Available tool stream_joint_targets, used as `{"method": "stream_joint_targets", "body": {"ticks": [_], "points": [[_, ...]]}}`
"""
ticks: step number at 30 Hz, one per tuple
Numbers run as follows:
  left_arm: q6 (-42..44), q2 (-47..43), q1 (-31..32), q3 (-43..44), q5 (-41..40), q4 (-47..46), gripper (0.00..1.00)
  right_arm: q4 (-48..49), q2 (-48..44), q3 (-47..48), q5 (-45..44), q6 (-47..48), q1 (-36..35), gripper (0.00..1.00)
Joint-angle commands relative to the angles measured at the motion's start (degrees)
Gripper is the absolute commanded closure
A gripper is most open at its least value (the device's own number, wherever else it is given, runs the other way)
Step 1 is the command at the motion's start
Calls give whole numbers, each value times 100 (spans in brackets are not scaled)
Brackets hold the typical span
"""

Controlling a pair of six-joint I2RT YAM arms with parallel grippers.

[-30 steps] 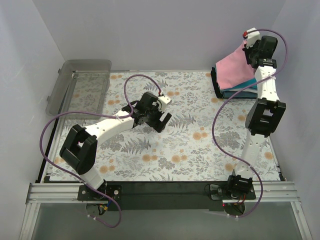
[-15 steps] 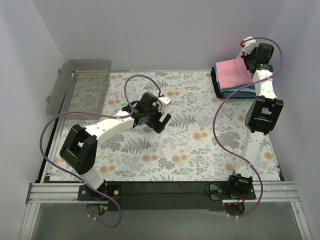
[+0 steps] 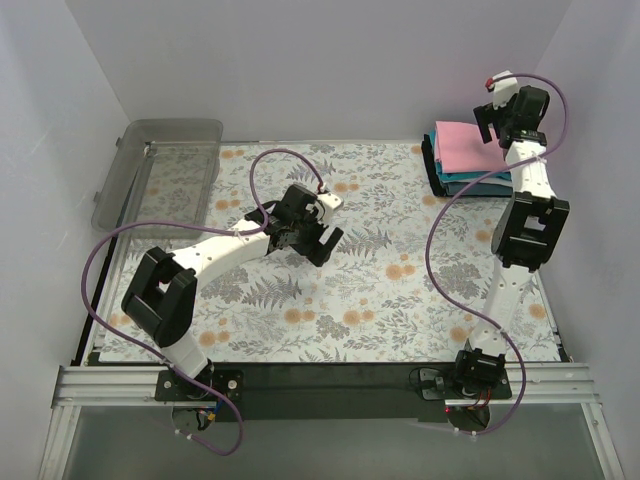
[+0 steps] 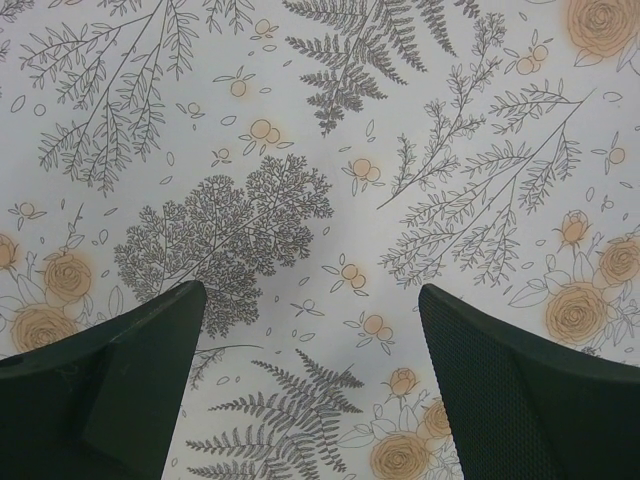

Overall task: Fold and stack the t-shirts
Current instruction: Neatly place the folded tshirt to the corner

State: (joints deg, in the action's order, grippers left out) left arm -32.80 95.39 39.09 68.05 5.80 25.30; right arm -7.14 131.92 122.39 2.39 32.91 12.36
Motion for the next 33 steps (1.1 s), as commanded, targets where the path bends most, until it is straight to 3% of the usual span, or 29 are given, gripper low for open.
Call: {"method": "stream_joint_targets", "body": {"ticks": [1, 9, 15, 23, 33], "points": [[-139, -311, -129, 129, 245, 36, 12, 135, -807, -153, 313, -381, 30, 2], [-587, -776, -735, 480, 1456, 238, 12, -1166, -1712, -93, 1597, -1585, -111, 2], [-948, -794, -1535, 1095, 2231, 765, 12, -2388, -2468, -416, 2335, -2358, -313, 2], [-983, -618, -2853, 1510, 2654, 1811, 12, -2846, -4312, -3286, 2573, -2192, -814, 2], [-799, -1479, -3074, -115, 2004, 1680, 12, -2758, -5975, -5899, 2574, -1841, -1148, 2]]}}
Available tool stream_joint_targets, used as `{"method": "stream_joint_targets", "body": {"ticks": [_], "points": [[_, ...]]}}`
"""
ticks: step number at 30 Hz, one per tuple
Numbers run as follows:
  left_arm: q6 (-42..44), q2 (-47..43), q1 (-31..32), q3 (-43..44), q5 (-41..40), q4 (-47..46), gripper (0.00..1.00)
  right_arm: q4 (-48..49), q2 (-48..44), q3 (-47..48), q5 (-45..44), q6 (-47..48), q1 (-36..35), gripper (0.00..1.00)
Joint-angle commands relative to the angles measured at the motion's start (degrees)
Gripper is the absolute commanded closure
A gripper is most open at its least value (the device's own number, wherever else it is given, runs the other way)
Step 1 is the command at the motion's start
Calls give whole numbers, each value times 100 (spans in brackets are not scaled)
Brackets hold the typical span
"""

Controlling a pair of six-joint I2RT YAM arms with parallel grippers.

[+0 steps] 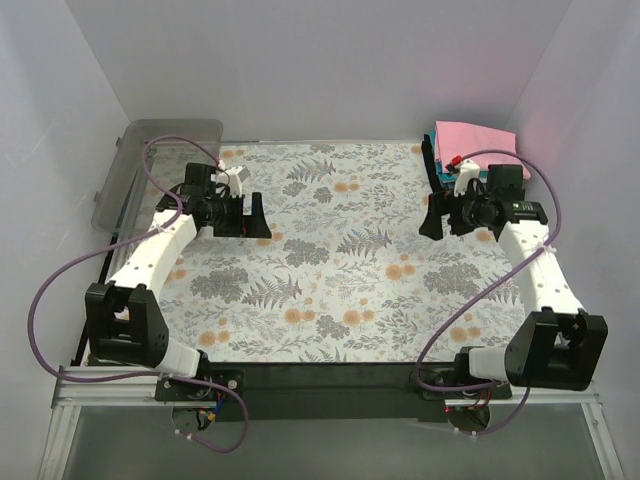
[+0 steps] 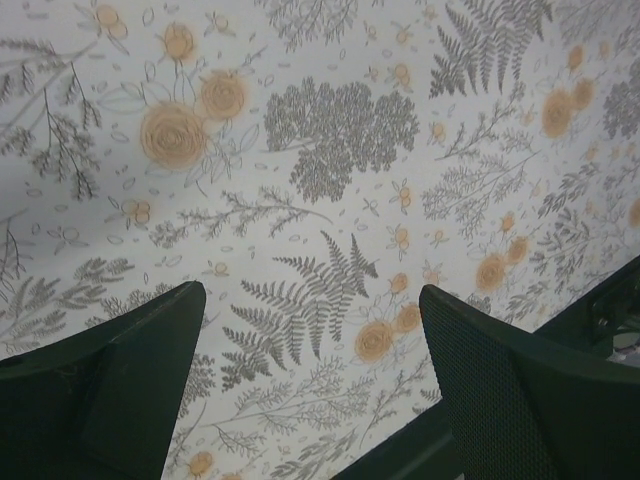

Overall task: Fold and stack the t-shirts
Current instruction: Neatly place the folded tshirt to the corner

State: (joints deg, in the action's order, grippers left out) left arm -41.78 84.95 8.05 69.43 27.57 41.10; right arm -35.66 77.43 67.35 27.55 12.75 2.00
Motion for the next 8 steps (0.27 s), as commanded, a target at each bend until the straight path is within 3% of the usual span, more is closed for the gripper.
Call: {"method": "stream_joint_targets", "body": {"ticks": [1, 8], "points": [[91, -548, 30, -350, -182, 56, 12, 146, -649, -564, 14, 184, -190, 2], [-138, -549, 21, -509, 20, 170, 12, 297, -1406, -1058, -180, 78, -578, 2]]}}
